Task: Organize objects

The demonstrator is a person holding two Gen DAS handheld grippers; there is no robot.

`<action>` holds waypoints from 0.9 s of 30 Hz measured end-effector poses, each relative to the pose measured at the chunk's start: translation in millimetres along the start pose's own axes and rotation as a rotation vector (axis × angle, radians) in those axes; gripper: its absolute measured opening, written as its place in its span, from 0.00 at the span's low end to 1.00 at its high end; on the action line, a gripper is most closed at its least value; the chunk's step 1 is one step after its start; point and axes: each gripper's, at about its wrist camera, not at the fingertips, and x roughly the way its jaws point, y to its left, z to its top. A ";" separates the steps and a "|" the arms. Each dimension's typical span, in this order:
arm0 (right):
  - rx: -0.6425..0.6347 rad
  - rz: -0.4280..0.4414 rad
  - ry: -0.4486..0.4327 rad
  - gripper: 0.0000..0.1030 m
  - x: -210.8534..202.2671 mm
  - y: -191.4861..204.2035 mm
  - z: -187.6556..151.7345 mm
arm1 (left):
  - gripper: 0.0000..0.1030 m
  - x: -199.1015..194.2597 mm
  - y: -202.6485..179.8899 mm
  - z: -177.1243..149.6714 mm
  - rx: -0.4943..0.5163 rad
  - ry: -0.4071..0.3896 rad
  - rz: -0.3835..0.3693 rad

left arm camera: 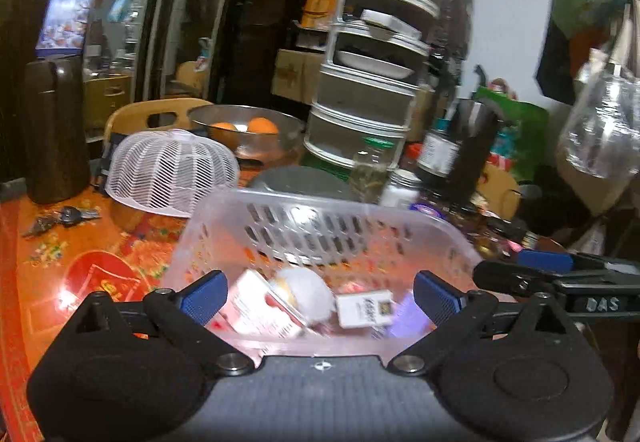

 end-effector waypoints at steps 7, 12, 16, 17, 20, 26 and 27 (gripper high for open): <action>-0.036 -0.049 -0.035 1.00 -41.8 14.6 -17.8 | 0.98 -38.9 -18.3 -18.8 0.076 -0.016 0.039; -0.025 -0.070 -0.056 1.00 -85.1 25.7 -34.6 | 0.98 -81.6 -37.2 -35.7 0.087 -0.006 0.046; -0.102 -0.184 -0.080 1.00 -121.9 46.2 -53.4 | 0.98 -122.4 -58.7 -54.3 0.107 -0.042 0.080; -0.094 -0.178 -0.097 1.00 -134.2 48.9 -60.2 | 0.98 -130.6 -64.2 -58.5 0.113 -0.039 0.109; -0.064 -0.118 -0.106 1.00 -160.9 53.4 -75.1 | 0.98 -155.0 -80.0 -73.1 0.129 -0.049 0.148; 0.010 -0.117 -0.110 1.00 -194.5 59.1 -93.9 | 0.98 -179.1 -93.0 -90.1 0.124 -0.060 0.185; 0.001 -0.126 -0.116 1.00 -198.6 60.6 -95.3 | 0.98 -182.4 -94.0 -92.1 0.113 -0.060 0.187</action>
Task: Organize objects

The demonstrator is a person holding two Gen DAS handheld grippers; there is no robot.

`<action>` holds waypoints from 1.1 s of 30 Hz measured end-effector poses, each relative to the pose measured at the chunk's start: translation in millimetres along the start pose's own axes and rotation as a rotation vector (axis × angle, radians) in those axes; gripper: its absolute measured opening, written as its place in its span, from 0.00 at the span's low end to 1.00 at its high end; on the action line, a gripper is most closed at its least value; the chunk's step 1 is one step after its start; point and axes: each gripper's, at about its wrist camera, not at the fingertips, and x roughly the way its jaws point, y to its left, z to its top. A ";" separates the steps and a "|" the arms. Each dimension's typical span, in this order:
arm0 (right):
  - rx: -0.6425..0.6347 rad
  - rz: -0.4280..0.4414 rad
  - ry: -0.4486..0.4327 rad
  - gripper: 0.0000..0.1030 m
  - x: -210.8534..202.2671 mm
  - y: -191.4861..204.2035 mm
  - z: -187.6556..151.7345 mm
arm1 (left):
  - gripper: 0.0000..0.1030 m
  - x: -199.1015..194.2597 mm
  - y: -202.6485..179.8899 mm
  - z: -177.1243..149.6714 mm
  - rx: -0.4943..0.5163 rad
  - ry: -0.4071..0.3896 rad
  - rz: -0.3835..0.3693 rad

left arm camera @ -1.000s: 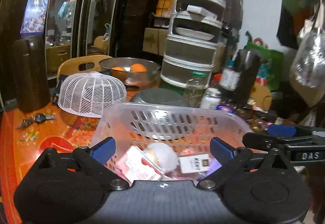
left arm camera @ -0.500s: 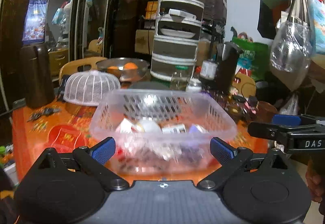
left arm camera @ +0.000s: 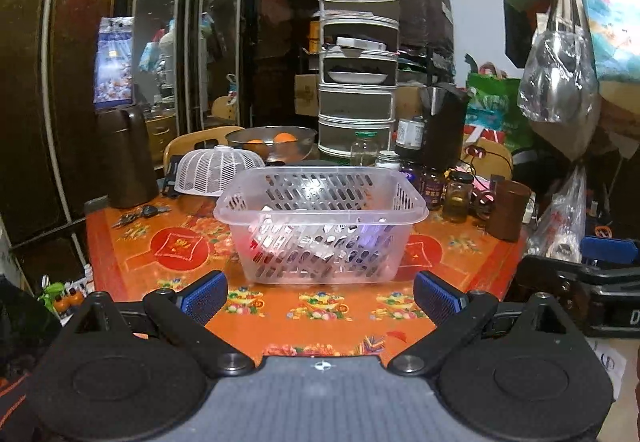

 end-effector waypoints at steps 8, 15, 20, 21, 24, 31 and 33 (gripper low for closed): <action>0.028 0.013 -0.006 1.00 -23.9 -7.1 -9.0 | 0.98 -32.1 5.8 -11.9 -0.070 -0.005 -0.008; 0.059 -0.025 0.002 1.00 -23.9 -19.8 -5.4 | 0.98 -38.8 1.9 -6.8 -0.042 -0.011 0.027; 0.033 -0.035 0.020 1.00 -23.0 -15.9 -6.8 | 0.98 -40.4 0.2 -6.5 -0.036 -0.016 0.034; 0.024 -0.030 0.022 1.00 -23.2 -13.5 -7.4 | 0.98 -40.5 0.2 -6.5 -0.036 -0.016 0.037; -0.001 -0.030 0.019 1.00 -25.1 -6.9 -8.6 | 0.98 -41.8 0.2 -6.4 -0.037 -0.022 0.039; -0.002 -0.028 0.020 1.00 -27.0 -5.5 -7.5 | 0.98 -46.2 2.9 -5.8 -0.047 -0.031 0.032; 0.004 -0.026 0.024 1.00 -27.0 -6.2 -7.1 | 0.98 -46.7 1.6 -6.0 -0.043 -0.032 0.028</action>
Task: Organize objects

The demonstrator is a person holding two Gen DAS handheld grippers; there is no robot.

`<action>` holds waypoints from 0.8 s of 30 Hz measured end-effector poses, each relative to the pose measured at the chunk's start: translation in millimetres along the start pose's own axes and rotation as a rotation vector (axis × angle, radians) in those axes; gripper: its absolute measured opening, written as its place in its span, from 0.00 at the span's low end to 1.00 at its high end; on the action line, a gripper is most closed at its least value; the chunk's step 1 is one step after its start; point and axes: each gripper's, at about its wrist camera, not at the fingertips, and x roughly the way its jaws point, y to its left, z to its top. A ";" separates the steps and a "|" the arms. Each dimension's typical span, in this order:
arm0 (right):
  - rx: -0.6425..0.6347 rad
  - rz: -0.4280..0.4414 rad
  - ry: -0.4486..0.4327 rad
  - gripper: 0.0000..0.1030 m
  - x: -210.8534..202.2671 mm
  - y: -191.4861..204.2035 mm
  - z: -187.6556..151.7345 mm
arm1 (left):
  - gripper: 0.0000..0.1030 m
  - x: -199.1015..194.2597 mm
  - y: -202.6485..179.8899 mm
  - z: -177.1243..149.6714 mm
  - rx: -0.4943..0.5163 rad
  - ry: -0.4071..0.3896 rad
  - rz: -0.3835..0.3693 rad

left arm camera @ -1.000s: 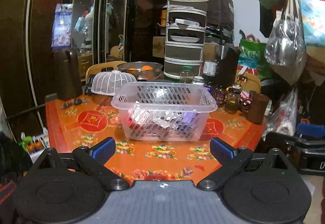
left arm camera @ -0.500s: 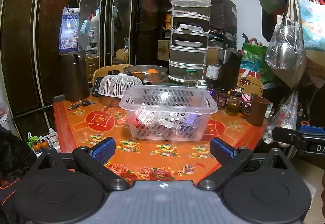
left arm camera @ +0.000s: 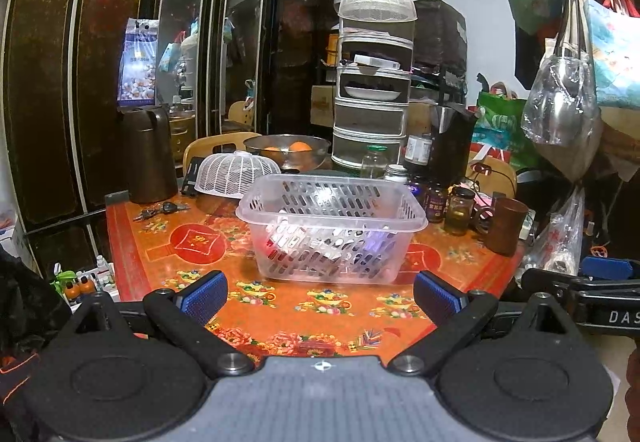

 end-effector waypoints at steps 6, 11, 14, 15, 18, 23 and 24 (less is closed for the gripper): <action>0.006 -0.002 0.000 1.00 -1.3 -1.5 1.0 | 0.98 -1.0 -3.0 -0.3 0.008 0.000 0.001; 0.006 -0.004 -0.003 1.00 -1.7 -2.3 1.8 | 0.98 -1.2 -3.4 0.3 0.003 -0.001 0.002; 0.008 -0.002 -0.001 1.00 -1.3 -3.1 2.3 | 0.98 -1.3 -2.8 0.0 -0.002 -0.002 0.001; 0.007 -0.001 -0.001 1.00 -1.4 -3.2 2.3 | 0.98 -1.2 -2.8 -0.2 -0.001 -0.001 0.002; 0.005 0.001 -0.002 1.00 -0.7 -2.5 2.5 | 0.98 -0.7 -2.7 -0.9 0.001 0.001 0.004; -0.011 -0.002 -0.011 1.00 -1.5 -0.5 1.3 | 0.98 0.0 -1.7 -0.8 -0.003 0.003 -0.001; -0.010 -0.001 -0.011 1.00 -1.1 -0.3 1.2 | 0.98 -0.1 -1.7 -0.8 -0.002 0.002 -0.002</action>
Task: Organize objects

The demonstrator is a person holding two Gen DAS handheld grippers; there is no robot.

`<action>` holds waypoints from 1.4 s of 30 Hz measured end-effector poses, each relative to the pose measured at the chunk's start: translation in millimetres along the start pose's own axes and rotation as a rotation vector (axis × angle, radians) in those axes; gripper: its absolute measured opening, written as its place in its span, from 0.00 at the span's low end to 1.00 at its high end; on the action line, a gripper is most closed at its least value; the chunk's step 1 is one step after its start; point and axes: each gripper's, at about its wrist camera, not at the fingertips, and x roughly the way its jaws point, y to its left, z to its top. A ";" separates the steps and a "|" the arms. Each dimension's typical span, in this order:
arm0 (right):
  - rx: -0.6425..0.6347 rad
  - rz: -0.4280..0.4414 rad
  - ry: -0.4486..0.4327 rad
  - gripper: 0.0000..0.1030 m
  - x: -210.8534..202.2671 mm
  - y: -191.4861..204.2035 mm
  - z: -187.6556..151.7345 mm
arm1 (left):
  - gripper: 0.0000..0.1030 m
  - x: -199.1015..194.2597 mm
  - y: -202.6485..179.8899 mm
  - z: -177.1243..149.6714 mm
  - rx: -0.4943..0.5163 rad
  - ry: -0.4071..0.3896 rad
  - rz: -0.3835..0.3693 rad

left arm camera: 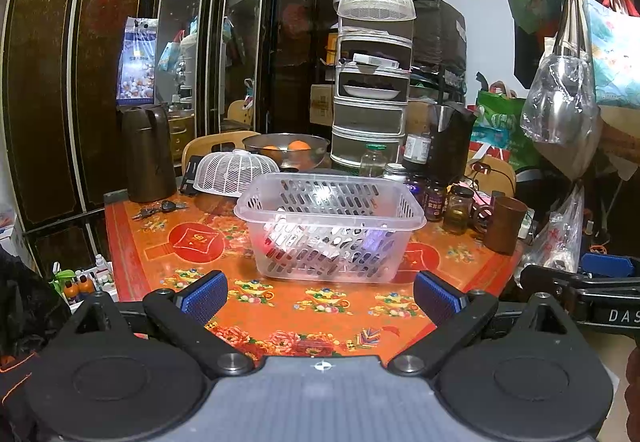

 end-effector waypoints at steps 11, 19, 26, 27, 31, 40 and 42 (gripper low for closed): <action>0.011 0.000 0.004 1.00 1.9 0.5 -0.5 | 0.98 -1.3 -2.0 0.1 0.001 -0.004 -0.006; 0.012 0.000 0.005 1.00 2.0 -0.1 -0.9 | 0.98 -1.4 -3.3 0.6 0.000 -0.003 -0.005; 0.010 -0.001 0.005 1.00 2.4 -0.4 -0.9 | 0.98 -1.3 -2.3 0.5 -0.002 -0.004 -0.007; 0.010 0.000 0.005 1.00 2.3 -0.5 -0.9 | 0.98 -1.1 -2.1 0.5 -0.002 -0.004 -0.008; 0.010 0.000 0.005 1.00 2.4 -0.7 -1.5 | 0.98 -0.9 -2.1 0.4 -0.002 -0.004 -0.008; 0.009 0.000 0.005 1.00 2.4 -0.3 -1.2 | 0.98 0.0 -3.9 -1.2 0.001 -0.002 -0.011; 0.009 0.000 0.006 1.00 2.4 -0.3 -1.4 | 0.98 0.0 -4.3 -1.5 0.000 -0.001 -0.011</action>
